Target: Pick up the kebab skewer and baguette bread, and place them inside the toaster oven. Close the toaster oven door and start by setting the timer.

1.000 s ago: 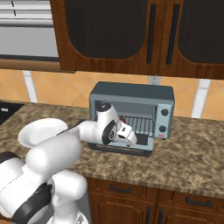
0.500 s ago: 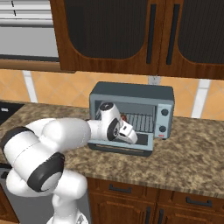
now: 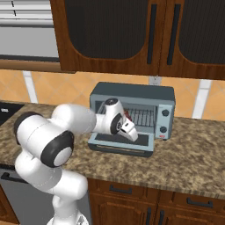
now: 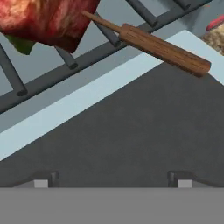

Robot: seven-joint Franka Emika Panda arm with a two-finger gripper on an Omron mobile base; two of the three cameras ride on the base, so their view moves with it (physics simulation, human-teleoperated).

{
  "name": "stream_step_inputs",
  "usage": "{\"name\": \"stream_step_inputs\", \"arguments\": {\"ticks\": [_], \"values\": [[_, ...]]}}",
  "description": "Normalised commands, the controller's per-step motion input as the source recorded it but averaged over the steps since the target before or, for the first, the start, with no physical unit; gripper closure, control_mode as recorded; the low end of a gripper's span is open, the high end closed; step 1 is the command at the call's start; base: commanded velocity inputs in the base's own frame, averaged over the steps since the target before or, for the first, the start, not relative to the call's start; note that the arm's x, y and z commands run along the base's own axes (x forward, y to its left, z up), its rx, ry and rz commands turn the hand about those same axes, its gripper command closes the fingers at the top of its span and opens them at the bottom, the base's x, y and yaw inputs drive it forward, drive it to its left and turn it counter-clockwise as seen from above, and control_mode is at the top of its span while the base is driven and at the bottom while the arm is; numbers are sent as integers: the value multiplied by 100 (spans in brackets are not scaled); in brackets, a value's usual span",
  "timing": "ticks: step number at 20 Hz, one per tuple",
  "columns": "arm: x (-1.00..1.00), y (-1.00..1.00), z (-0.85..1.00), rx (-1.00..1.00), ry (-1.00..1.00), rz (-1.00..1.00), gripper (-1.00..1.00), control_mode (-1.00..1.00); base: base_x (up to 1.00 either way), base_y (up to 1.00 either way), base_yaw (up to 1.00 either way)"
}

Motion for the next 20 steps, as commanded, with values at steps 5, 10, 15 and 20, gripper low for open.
{"name": "stream_step_inputs", "arguments": {"ticks": [5, 10, 15, 20], "values": [[13, 0, -2, 10, -2, -12, -100, -100, 0, 0, 0], [12, 0, -18, 9, -11, -15, -100, -100, 0, 0, 0], [19, 0, -19, 7, -13, -19, -100, -100, 0, 0, 0], [-37, 1, -1, 1, -12, -11, -100, -100, 0, 0, 0]]}}
